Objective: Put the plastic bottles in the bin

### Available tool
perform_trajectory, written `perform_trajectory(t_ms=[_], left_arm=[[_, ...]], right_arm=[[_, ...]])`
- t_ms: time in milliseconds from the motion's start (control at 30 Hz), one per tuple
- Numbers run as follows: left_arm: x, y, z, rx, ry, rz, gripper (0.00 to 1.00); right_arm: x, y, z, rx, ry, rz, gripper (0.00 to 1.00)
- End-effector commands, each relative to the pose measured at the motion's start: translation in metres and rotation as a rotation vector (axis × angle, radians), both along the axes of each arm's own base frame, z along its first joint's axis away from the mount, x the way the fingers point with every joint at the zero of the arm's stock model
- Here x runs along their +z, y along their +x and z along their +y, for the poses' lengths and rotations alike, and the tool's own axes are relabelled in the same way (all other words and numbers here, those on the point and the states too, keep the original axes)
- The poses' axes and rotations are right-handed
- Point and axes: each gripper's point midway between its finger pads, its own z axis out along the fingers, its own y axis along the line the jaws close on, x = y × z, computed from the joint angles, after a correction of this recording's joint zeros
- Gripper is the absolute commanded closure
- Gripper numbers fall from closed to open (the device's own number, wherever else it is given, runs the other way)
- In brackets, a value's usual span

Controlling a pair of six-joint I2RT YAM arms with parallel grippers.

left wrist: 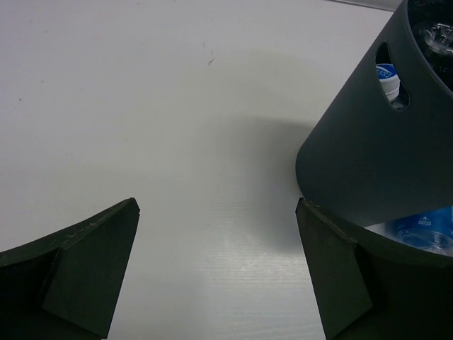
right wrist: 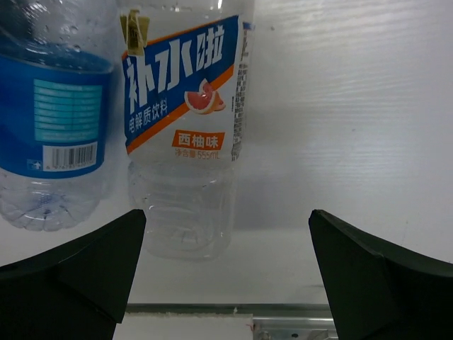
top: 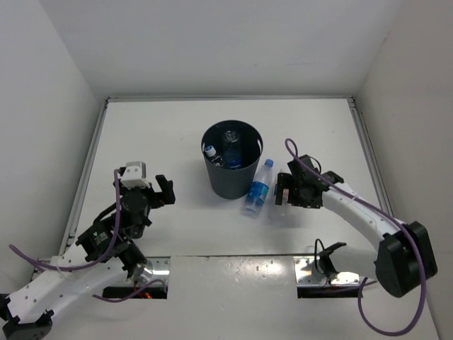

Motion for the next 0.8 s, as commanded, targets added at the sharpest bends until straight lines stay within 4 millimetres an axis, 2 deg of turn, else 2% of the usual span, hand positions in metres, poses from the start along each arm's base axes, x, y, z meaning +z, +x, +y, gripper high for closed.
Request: perform_trajectory(t_ms=[0, 33, 133, 467, 633, 767], left_arm=[[0.014, 0.001, -0.003, -0.005, -0.033, -0.026, 0.00], [0.014, 0.001, -0.003, -0.005, -0.033, -0.026, 0.00], [0.014, 0.001, -0.003, -0.005, -0.033, -0.026, 0.00], [0.012, 0.001, -0.003, -0.005, -0.026, -0.020, 0.00], [0.014, 0.001, -0.003, -0.005, -0.033, -0.026, 0.00], [0.013, 0.001, -0.002, -0.008, -0.024, -0.026, 0.00]], right_arm=[[0.006, 0.005, 0.019, 0.056, 0.080, 0.024, 0.00], [0.006, 0.008, 0.018, 0.046, 0.084, 0.015, 0.00], [-0.007, 0.002, 0.012, 0.017, 0.091, 0.042, 0.00], [-0.027, 0.001, 0.018, 0.002, 0.141, 0.117, 0.00], [-0.038, 0.003, 0.010, -0.063, 0.177, 0.165, 0.00], [-0.040, 0.003, 0.007, -0.079, 0.187, 0.178, 0.05]])
